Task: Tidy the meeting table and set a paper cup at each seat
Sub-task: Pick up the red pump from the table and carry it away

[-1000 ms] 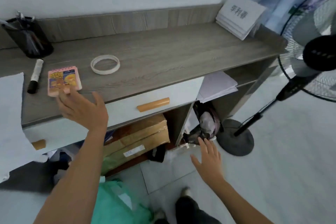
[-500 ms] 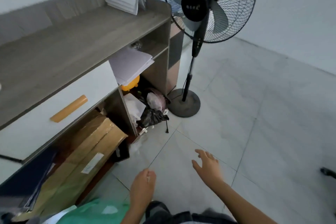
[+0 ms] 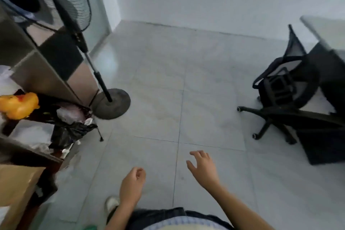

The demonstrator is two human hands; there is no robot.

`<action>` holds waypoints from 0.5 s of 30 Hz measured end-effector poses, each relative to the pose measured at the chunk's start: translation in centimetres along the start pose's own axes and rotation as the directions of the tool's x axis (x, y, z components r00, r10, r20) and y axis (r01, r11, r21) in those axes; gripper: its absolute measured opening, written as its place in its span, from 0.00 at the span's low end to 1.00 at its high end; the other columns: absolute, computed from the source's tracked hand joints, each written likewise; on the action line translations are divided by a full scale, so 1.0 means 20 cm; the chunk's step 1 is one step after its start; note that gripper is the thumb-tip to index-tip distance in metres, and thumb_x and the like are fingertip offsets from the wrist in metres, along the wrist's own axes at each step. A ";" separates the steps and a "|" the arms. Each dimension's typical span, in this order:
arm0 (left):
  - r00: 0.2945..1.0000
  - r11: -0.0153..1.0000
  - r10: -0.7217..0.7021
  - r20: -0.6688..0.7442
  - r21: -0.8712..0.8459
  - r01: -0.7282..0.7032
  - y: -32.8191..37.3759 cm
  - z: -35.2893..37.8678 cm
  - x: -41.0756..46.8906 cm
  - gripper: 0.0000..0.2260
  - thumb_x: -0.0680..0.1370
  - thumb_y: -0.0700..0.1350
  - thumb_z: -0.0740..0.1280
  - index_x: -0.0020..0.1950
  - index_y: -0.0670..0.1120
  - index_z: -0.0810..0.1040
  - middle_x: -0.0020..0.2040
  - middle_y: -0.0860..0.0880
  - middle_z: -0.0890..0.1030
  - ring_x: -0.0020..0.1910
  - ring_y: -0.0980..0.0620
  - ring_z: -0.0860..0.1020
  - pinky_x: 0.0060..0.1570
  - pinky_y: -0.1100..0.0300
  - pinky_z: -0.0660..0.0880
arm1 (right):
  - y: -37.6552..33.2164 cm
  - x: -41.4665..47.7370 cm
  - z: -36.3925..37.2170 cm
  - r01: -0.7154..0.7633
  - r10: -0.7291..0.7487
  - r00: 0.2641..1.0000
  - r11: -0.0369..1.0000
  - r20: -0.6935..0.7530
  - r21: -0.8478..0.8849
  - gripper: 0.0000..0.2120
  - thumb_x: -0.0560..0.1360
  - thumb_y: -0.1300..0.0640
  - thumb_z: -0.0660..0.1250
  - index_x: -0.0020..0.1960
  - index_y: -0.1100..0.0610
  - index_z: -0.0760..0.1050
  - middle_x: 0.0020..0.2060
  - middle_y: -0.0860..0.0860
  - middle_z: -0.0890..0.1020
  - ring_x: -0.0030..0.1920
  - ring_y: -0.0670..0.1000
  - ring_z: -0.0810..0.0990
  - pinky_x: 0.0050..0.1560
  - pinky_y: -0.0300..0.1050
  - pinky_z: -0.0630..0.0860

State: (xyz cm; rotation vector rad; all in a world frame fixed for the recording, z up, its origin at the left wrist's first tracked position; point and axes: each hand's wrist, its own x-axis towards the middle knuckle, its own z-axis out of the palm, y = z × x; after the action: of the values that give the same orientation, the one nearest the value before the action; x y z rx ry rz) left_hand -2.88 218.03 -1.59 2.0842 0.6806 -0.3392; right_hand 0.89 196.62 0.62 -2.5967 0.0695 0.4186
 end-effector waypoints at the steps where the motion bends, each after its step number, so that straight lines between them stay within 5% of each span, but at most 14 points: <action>1: 0.998 0.998 0.040 0.052 0.050 -0.042 0.08 0.09 0.00 0.10 0.77 0.43 0.62 0.53 0.40 0.78 0.55 0.39 0.81 0.54 0.42 0.78 0.49 0.56 0.70 | 0.11 -0.04 -0.06 -0.062 0.063 0.997 0.998 -0.048 0.031 0.19 0.77 0.49 0.58 0.66 0.55 0.66 0.64 0.52 0.71 0.65 0.54 0.67 0.64 0.46 0.66; 6: 0.929 0.918 0.285 0.236 0.212 -0.335 0.60 0.54 -0.03 0.11 0.78 0.44 0.60 0.55 0.40 0.77 0.55 0.41 0.80 0.54 0.42 0.77 0.44 0.60 0.66 | 0.60 -0.31 -0.25 -0.341 0.398 0.879 0.910 -0.262 0.237 0.19 0.77 0.52 0.60 0.66 0.56 0.67 0.63 0.53 0.72 0.64 0.53 0.68 0.63 0.44 0.65; 10: 0.767 0.789 0.434 0.474 0.211 -0.577 0.89 0.92 -0.19 0.07 0.78 0.44 0.60 0.49 0.44 0.77 0.44 0.46 0.80 0.47 0.44 0.78 0.41 0.58 0.69 | 0.87 -0.45 -0.33 -0.477 0.610 0.722 0.781 -0.327 0.404 0.19 0.76 0.53 0.61 0.65 0.57 0.68 0.61 0.54 0.74 0.63 0.54 0.70 0.60 0.46 0.68; 15: 0.611 0.673 0.450 0.651 0.202 -0.711 1.09 1.29 -0.28 0.07 0.79 0.45 0.59 0.50 0.47 0.76 0.37 0.52 0.77 0.38 0.51 0.75 0.34 0.62 0.68 | 1.16 -0.48 -0.49 -0.530 0.739 0.574 0.664 -0.353 0.528 0.19 0.75 0.54 0.62 0.65 0.58 0.68 0.60 0.55 0.74 0.61 0.54 0.71 0.60 0.46 0.69</action>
State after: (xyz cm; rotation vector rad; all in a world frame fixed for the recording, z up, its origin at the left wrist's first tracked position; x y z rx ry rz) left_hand 5.66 185.05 1.08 2.3229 -0.5300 -0.7202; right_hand -8.33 171.39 0.69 -2.1302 1.2301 -0.1254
